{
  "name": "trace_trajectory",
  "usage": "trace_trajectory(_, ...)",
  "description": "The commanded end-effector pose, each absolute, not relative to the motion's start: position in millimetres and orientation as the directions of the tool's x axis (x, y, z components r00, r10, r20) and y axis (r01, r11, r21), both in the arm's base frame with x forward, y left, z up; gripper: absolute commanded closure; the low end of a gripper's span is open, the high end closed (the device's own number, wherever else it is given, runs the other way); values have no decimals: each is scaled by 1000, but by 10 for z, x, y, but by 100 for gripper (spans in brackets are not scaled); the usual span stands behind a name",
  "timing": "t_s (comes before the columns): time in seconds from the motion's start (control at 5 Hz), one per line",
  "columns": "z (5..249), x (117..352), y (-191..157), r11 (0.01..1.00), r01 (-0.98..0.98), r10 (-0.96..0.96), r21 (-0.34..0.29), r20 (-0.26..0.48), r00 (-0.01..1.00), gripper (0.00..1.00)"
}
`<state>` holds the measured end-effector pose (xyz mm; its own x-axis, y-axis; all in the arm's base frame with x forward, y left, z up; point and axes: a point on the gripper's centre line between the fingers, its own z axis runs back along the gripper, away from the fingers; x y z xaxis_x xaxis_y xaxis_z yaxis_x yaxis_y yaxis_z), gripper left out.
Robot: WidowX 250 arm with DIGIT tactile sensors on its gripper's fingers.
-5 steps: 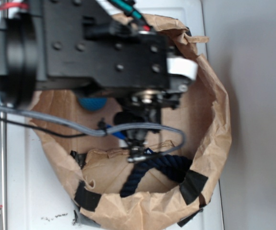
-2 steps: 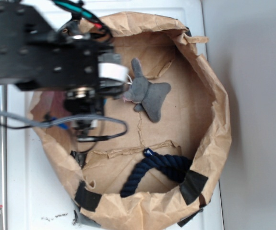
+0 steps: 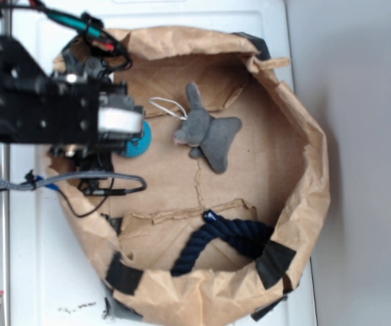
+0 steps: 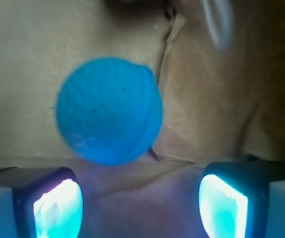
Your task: Grab the blue ball.
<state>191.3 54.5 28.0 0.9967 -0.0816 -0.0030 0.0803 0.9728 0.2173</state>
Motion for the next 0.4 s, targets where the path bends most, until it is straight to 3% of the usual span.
trace_trajectory(0.0,242,1891,546,972,42,-52,233,39,998,100)
trace_trajectory(0.2,288,2067,502,977,19,-29,211,47,998,100)
